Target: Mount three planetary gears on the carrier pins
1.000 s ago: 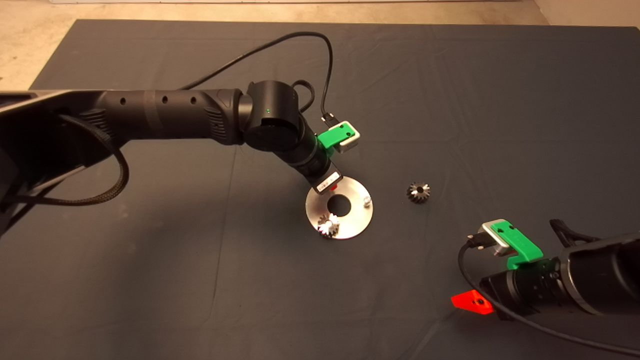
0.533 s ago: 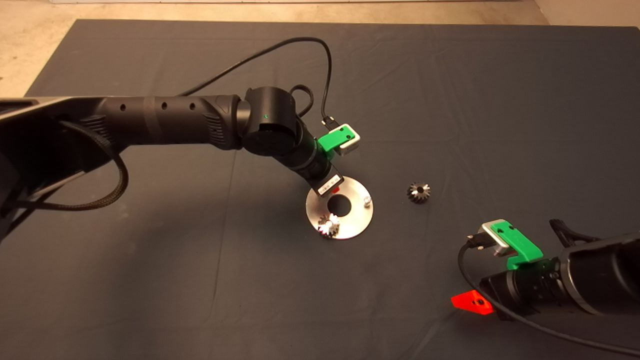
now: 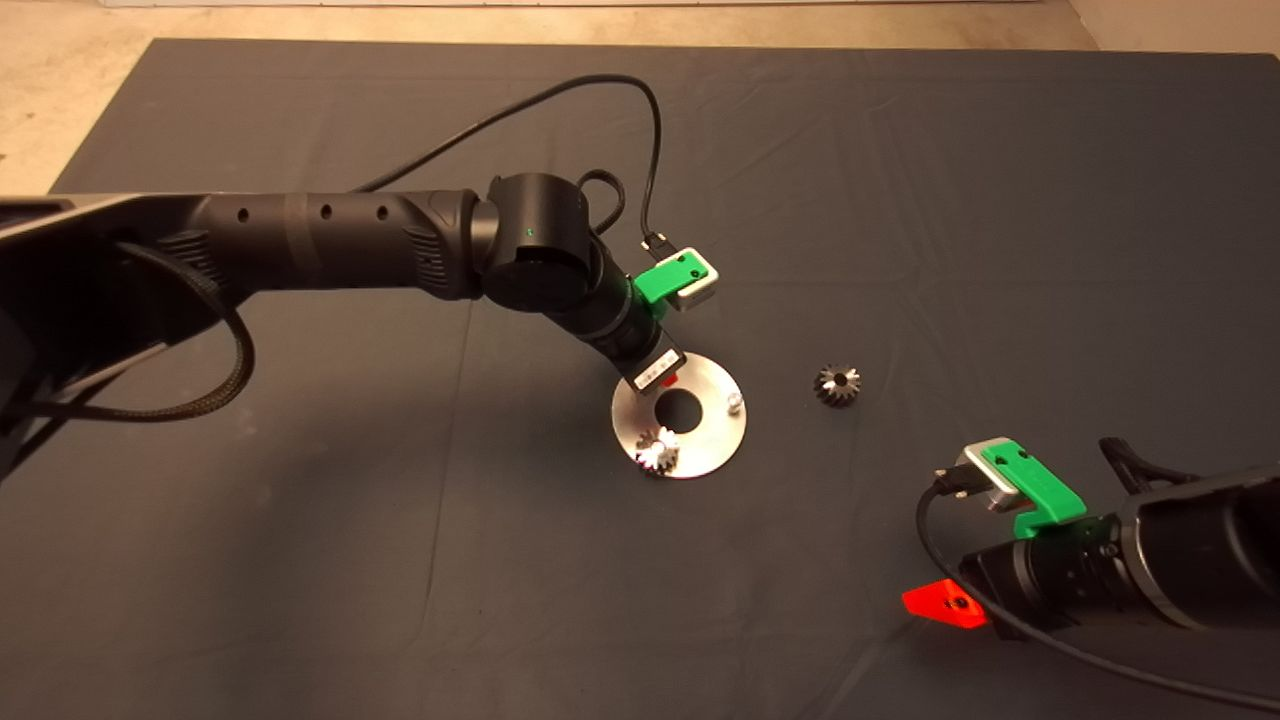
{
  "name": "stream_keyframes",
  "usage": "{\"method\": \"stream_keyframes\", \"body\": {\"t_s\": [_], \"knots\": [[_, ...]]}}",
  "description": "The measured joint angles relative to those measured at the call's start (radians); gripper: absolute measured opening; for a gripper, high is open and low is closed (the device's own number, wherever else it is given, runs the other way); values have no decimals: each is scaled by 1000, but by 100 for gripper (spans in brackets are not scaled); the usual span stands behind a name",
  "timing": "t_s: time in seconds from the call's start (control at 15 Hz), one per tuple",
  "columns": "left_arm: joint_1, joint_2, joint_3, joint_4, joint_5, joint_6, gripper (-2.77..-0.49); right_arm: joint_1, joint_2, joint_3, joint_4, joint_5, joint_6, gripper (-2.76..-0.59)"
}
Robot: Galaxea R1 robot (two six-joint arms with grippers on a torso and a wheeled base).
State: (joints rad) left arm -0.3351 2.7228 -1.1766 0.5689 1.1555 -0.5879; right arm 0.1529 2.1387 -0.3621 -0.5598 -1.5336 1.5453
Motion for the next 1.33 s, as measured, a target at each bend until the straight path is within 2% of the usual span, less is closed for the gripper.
{"method": "stream_keyframes", "body": {"t_s": [0.67, 0.73, 0.87, 1.0, 1.07, 1.2, 1.33], "knots": [[0, 0, 0, -2, -1, 3, -195, 0, 0, 0, 0, 0, 0, -61], [0, 0, 0, -4, -1, 3, -189, 0, 0, 0, 0, 0, 0, -60], [0, 0, 0, -33, 0, 3, -180, 0, 0, 0, 0, 0, 0, -61], [-7, -8, 12, -80, 8, 3, -168, 0, 0, 0, 0, 0, 0, -61], [-18, -12, 31, -89, 23, 3, -166, 0, 0, 0, 0, 0, 0, -61], [-36, -31, 78, -91, 83, 3, -165, 0, 0, 0, 0, 0, 0, -61], [-46, -68, 139, -99, 130, -1, -165, 0, 0, 0, 0, 0, 0, -61]]}}
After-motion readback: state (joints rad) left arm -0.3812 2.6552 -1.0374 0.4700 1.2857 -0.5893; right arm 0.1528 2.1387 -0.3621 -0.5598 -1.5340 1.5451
